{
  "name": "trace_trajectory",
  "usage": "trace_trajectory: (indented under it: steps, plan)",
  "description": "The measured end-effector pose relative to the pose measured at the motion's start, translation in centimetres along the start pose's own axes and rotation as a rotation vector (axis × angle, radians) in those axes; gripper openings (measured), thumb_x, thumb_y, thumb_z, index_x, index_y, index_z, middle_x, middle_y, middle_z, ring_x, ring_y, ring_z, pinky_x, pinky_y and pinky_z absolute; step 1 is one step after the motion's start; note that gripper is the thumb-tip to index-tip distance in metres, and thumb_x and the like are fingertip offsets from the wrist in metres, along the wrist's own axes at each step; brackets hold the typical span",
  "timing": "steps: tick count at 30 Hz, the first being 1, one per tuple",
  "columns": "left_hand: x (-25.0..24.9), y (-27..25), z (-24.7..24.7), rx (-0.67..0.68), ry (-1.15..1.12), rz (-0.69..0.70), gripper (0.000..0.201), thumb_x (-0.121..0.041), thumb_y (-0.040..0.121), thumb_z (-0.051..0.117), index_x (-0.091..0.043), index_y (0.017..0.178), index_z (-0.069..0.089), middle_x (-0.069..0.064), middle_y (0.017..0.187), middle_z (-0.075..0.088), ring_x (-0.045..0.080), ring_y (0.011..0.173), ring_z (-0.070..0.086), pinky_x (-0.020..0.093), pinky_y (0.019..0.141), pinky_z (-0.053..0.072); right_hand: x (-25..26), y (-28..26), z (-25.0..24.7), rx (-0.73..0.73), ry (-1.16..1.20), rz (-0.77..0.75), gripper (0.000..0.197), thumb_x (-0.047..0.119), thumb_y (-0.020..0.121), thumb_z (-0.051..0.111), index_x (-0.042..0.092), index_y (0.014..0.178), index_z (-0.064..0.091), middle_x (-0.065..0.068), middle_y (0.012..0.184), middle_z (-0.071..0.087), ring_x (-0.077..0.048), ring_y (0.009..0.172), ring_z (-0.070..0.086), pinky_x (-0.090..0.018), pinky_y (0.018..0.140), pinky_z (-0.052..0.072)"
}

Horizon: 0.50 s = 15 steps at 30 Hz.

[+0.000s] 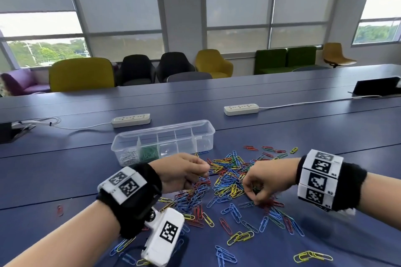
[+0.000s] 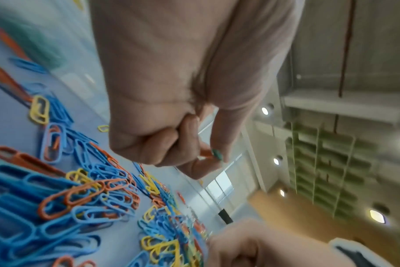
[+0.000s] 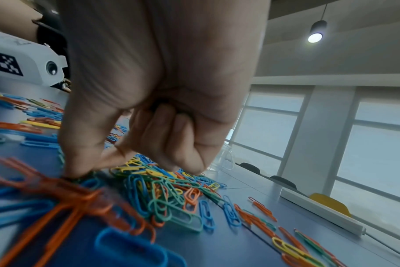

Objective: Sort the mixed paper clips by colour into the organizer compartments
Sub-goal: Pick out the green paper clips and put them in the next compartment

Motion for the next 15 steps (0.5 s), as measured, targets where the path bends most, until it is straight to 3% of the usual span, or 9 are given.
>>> trace_trajectory:
  steps: [3,7,10,12,15]
  plan:
    - [0.5,-0.7,-1.5,-0.021,-0.377,-0.015,0.011,-0.008,0.087,0.052,-0.007,0.092,0.062,-0.002,0.064,0.048,0.005,0.045,0.029,0.015,0.043,0.026,-0.1,0.4,0.3,0.023,-0.025,0.024,0.009,0.017,0.085,0.059,0.025,0.082,0.057,0.013,0.067,0.055,0.000,0.056,0.046,-0.005,0.050,0.034]
    - [1.2,-1.2,-3.0,0.080,-0.892,0.026,0.026,0.004,0.054,0.081,-0.004,0.067,0.060,0.001,0.059,0.041,0.011,0.043,0.038,0.019,0.036,0.037,-0.4,0.3,-0.2,0.035,0.118,0.019,0.020,0.011,0.087,0.055,0.027,0.075,0.051,0.004,0.077,0.057,-0.002,0.059,0.044,-0.010,0.057,0.035]
    - [1.8,-1.4,-3.4,-0.010,-1.070,0.070,0.010,-0.007,0.077,0.056,-0.006,0.067,0.057,0.004,0.059,0.050,0.015,0.045,0.052,0.022,0.038,0.048,-0.6,0.3,-1.8,-0.047,0.268,0.000,0.019,0.012,0.089,0.057,0.026,0.077,0.052,-0.003,0.078,0.054,-0.007,0.062,0.042,-0.019,0.061,0.036]
    - [2.3,-1.2,-3.6,-0.049,-1.166,0.111,0.025,-0.008,0.081,0.045,0.003,0.074,0.066,0.017,0.071,0.065,0.028,0.057,0.067,0.034,0.052,0.059,-0.2,0.6,-3.3,-0.124,0.307,0.003,0.017,0.014,0.090,0.058,0.025,0.078,0.053,-0.002,0.075,0.056,-0.009,0.063,0.044,-0.022,0.062,0.037]
    - [3.1,-0.7,-4.1,-0.025,-1.182,0.145,0.036,-0.009,0.086,0.040,0.014,0.090,0.067,0.028,0.098,0.067,0.039,0.082,0.070,0.052,0.073,0.053,1.9,1.6,-5.8,-0.208,0.236,-0.023,0.013,0.016,0.091,0.057,0.021,0.081,0.052,0.011,0.062,0.046,0.000,0.051,0.036,-0.013,0.053,0.031]
Point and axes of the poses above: each hand's wrist, its own y-axis towards the middle knuckle, its own z-axis out of the palm, x = y × z, the point moved 3 cm from there along y, towards the middle knuckle
